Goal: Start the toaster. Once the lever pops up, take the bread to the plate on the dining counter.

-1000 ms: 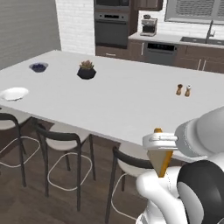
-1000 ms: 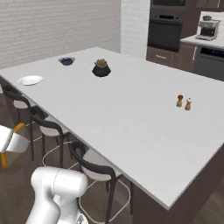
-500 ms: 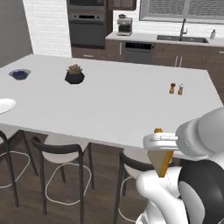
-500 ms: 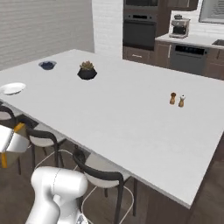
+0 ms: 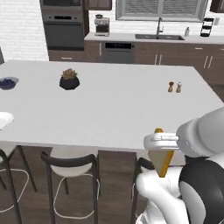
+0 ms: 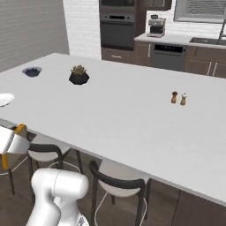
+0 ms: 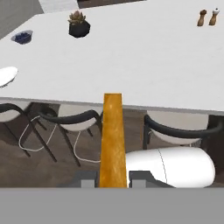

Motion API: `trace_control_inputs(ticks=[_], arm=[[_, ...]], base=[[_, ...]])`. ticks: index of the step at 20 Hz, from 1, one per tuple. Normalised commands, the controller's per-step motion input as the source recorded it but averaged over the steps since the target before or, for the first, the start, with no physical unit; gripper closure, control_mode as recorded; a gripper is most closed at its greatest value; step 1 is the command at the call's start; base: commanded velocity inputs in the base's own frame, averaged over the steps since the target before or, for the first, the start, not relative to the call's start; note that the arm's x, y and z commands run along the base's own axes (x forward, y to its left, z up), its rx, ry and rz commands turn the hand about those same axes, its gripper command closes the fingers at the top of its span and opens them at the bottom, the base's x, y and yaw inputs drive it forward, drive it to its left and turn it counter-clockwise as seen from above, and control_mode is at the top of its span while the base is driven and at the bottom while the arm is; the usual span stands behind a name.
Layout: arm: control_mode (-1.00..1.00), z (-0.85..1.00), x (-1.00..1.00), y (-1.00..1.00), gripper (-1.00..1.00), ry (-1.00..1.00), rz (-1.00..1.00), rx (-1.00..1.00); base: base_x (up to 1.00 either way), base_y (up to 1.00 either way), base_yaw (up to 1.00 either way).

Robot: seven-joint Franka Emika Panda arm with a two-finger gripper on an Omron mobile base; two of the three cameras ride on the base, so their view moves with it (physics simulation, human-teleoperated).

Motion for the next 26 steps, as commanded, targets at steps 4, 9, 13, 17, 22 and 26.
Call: trace_control_inputs(ticks=[4, 9, 13, 17, 22, 26], arm=[[1.0, 0.0, 0.0, 0.0, 1.0, 0.0, 0.0, 0.0], [1.0, 0.0, 0.0, 0.0, 1.0, 0.0, 0.0, 0.0], [1.0, 0.0, 0.0, 0.0, 1.0, 0.0, 0.0, 0.0], [1.0, 0.0, 0.0, 0.0, 1.0, 0.0, 0.0, 0.0], [1.0, 0.0, 0.0, 0.0, 1.0, 0.0, 0.0, 0.0], [1.0, 0.0, 0.0, 0.0, 1.0, 0.0, 0.0, 0.0]], base=[[-0.11, 1.0, -0.2], [0.01, 1.0, -0.12], [0.11, 1.0, -0.09], [0.23, 1.0, -0.07], [0.34, 1.0, -0.06], [0.54, 1.0, -0.04]])
